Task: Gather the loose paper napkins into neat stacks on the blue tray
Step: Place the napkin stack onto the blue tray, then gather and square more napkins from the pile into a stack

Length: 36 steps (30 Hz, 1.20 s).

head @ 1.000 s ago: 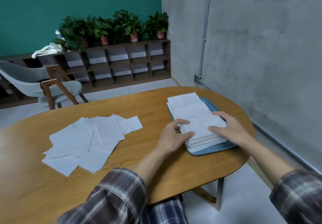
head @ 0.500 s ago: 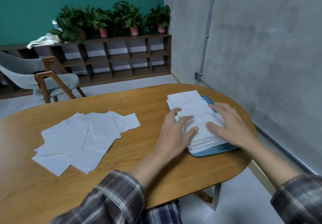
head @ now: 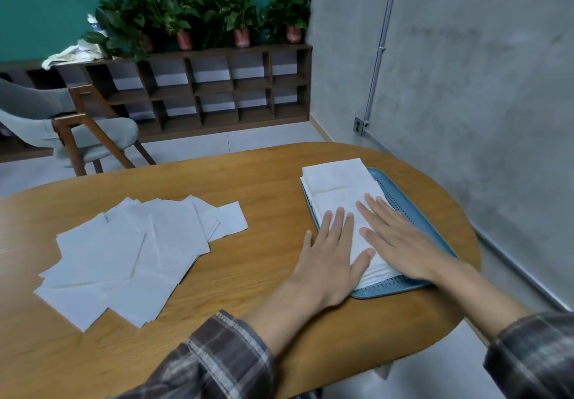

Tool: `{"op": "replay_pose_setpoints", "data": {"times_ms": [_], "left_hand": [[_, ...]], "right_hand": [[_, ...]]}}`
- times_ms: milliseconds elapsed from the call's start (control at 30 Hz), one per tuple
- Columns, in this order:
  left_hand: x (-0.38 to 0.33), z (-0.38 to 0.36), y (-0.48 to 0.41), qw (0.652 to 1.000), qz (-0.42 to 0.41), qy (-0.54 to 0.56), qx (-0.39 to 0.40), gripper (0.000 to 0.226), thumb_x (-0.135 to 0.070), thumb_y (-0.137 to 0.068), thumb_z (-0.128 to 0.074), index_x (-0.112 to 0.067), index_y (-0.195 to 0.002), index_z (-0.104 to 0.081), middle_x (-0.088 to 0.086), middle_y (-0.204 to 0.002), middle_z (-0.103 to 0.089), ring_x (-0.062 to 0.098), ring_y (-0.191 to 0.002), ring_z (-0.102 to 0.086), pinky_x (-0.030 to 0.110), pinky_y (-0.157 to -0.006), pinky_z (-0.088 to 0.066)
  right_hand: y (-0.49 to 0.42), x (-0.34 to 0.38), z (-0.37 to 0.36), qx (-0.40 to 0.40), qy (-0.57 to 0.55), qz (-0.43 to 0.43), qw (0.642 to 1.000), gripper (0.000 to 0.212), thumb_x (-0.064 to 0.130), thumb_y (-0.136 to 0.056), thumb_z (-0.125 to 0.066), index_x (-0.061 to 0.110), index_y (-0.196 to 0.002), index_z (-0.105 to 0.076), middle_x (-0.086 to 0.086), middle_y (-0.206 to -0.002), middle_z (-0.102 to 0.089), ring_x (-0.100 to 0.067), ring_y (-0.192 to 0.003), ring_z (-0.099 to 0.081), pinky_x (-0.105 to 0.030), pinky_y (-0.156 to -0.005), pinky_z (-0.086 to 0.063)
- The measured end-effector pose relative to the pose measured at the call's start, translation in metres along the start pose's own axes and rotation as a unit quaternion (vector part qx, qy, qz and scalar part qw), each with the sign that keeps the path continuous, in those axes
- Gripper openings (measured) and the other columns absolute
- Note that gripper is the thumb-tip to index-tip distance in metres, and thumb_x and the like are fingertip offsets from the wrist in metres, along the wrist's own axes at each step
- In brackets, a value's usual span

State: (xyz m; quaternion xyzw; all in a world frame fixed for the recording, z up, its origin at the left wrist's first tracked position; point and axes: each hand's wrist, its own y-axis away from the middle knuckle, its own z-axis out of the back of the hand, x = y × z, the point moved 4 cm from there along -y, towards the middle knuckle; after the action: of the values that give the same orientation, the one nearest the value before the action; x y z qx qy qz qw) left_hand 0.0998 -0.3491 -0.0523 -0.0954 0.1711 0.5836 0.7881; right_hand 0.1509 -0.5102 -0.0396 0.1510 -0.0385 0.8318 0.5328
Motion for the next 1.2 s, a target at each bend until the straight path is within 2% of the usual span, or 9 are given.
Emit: {"op": "replay_pose_setpoints", "data": {"times_ms": [167,267,400,567,733,933,1000,1133,1200], "left_hand": [[-0.002,0.002,0.000,1.000,0.007,0.015,0.017,0.078,-0.063,-0.108,-0.016,-0.022,-0.166,0.015,-0.008,-0.171,0.028,0.011,-0.157,0.030,0.051,-0.132,-0.003],[-0.004,0.014,0.003,0.999,-0.003,0.018,0.032,0.079,-0.066,-0.108,-0.016,-0.021,-0.167,0.013,-0.006,-0.173,0.024,0.013,-0.159,0.024,0.051,-0.132,-0.001],[0.007,0.046,0.017,0.998,-0.017,0.052,-0.020,0.081,-0.069,-0.106,-0.020,-0.025,-0.168,0.007,-0.007,-0.176,0.014,0.010,-0.161,0.016,0.042,-0.132,0.005],[0.045,0.091,0.052,0.992,-0.010,0.064,-0.104,0.078,-0.067,-0.106,-0.027,-0.024,-0.169,-0.012,0.000,-0.176,-0.012,0.017,-0.163,-0.006,0.042,-0.131,-0.011],[0.119,0.114,0.097,0.988,0.035,0.061,-0.141,0.071,-0.060,-0.108,-0.036,-0.023,-0.167,-0.024,-0.004,-0.173,-0.024,0.015,-0.159,-0.020,0.038,-0.127,-0.022],[0.228,0.134,0.153,0.979,0.097,0.008,-0.179,0.058,-0.042,-0.108,-0.050,-0.020,-0.161,-0.038,0.002,-0.169,-0.034,0.020,-0.156,-0.029,0.039,-0.122,-0.029],[0.256,0.140,0.164,0.976,0.108,-0.005,-0.190,0.056,-0.036,-0.105,-0.057,-0.019,-0.157,-0.046,0.003,-0.166,-0.039,0.021,-0.154,-0.034,0.037,-0.121,-0.030],[0.287,0.143,0.170,0.982,0.103,0.003,-0.157,0.055,-0.025,-0.096,-0.064,-0.024,-0.150,-0.055,-0.003,-0.161,-0.047,0.016,-0.149,-0.042,0.027,-0.118,-0.032],[0.296,0.136,0.170,0.979,0.107,0.019,-0.170,0.051,-0.022,-0.092,-0.063,-0.025,-0.143,-0.063,-0.007,-0.154,-0.055,0.015,-0.143,-0.049,0.029,-0.114,-0.038]], "right_hand": [[0.000,0.005,0.004,0.016,0.006,-0.005,1.000,0.063,0.053,-0.111,-0.019,0.037,-0.166,0.008,0.019,-0.170,0.024,0.001,-0.155,0.026,-0.035,-0.131,0.008],[0.004,0.011,0.017,0.044,0.034,-0.021,0.998,0.064,0.055,-0.111,-0.018,0.037,-0.166,0.008,0.014,-0.172,0.022,-0.004,-0.157,0.023,-0.041,-0.130,0.011],[0.009,0.032,0.044,0.015,0.090,-0.034,0.995,0.065,0.062,-0.108,-0.021,0.040,-0.167,-0.004,0.013,-0.174,0.012,-0.005,-0.160,0.014,-0.050,-0.128,0.014],[0.004,0.097,0.056,-0.037,0.064,0.006,0.997,0.067,0.063,-0.106,-0.034,0.039,-0.166,-0.017,0.013,-0.176,-0.001,-0.013,-0.162,-0.004,-0.041,-0.132,-0.003],[-0.026,0.180,0.032,-0.067,-0.003,0.048,0.997,0.062,0.055,-0.106,-0.047,0.038,-0.163,-0.030,0.014,-0.174,-0.014,-0.017,-0.159,-0.020,-0.040,-0.124,-0.027],[-0.070,0.256,-0.015,-0.043,-0.020,0.089,0.995,0.059,0.046,-0.108,-0.048,0.034,-0.163,-0.031,0.013,-0.173,-0.020,-0.017,-0.157,-0.025,-0.046,-0.122,-0.032],[-0.082,0.275,-0.029,-0.043,-0.047,0.100,0.993,0.057,0.043,-0.107,-0.050,0.032,-0.161,-0.036,0.014,-0.169,-0.027,-0.017,-0.155,-0.030,-0.046,-0.120,-0.036],[-0.103,0.298,-0.060,-0.055,-0.112,0.120,0.985,0.056,0.038,-0.098,-0.066,0.032,-0.151,-0.051,0.019,-0.156,-0.045,-0.009,-0.145,-0.040,-0.035,-0.115,-0.039],[-0.111,0.301,-0.074,-0.067,-0.132,0.104,0.983,0.057,0.039,-0.094,-0.069,0.031,-0.149,-0.054,0.020,-0.151,-0.049,-0.006,-0.143,-0.042,-0.029,-0.112,-0.039]]}}
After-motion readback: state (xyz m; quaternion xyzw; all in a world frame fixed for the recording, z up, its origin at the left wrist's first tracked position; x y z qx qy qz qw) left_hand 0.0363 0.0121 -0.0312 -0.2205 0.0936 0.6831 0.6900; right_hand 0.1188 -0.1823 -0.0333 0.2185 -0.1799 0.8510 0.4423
